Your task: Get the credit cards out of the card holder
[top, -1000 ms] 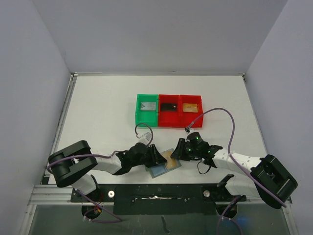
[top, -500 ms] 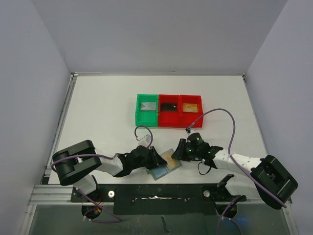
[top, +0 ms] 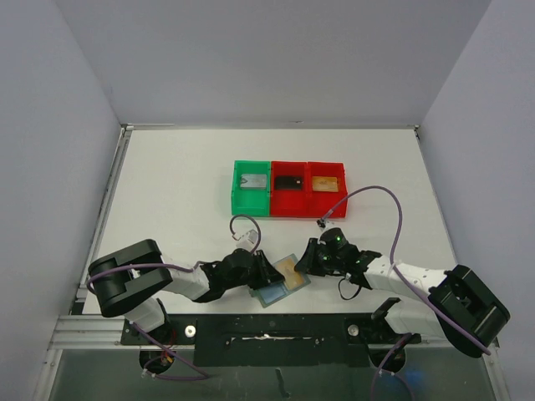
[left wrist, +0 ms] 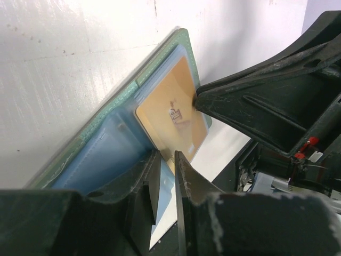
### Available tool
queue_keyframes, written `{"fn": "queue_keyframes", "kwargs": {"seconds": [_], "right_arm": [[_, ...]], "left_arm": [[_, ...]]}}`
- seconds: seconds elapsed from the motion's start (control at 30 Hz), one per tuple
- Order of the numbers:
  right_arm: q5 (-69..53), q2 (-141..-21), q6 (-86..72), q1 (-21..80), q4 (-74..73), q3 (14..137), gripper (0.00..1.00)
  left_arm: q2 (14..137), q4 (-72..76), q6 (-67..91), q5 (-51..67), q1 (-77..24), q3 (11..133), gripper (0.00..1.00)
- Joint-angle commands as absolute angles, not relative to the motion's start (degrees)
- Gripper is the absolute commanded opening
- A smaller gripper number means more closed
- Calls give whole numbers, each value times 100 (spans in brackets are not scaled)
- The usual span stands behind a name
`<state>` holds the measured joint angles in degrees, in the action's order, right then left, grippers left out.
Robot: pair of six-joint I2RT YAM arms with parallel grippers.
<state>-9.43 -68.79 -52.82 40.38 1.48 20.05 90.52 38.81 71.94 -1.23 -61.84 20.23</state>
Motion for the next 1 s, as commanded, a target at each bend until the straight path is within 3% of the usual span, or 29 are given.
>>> {"fn": "queue_keyframes", "kwargs": {"seconds": [0.0,0.17,0.4,0.53,0.97], "right_arm": [[-1361,-6847,-5455,4326,195,1799,13],[-1316,-6826,-5607,4490,306,1758,10],[-1246,-6729,-5840,4622,453,1631,8],[-1260,-6715,-5888,4649,529,1608,7],[-1091,-6785,-5888,4683,408,1700,7]], "left_arm": [[8846,4063,6981,-226,-6199,2153,15],[8736,4016,6928,-161,-6115,2144,14],[8529,3764,6893,-226,-6068,2143,24],[8523,3693,6819,-157,-6056,2160,24],[8525,3303,6432,68,-5990,2278,0]]}}
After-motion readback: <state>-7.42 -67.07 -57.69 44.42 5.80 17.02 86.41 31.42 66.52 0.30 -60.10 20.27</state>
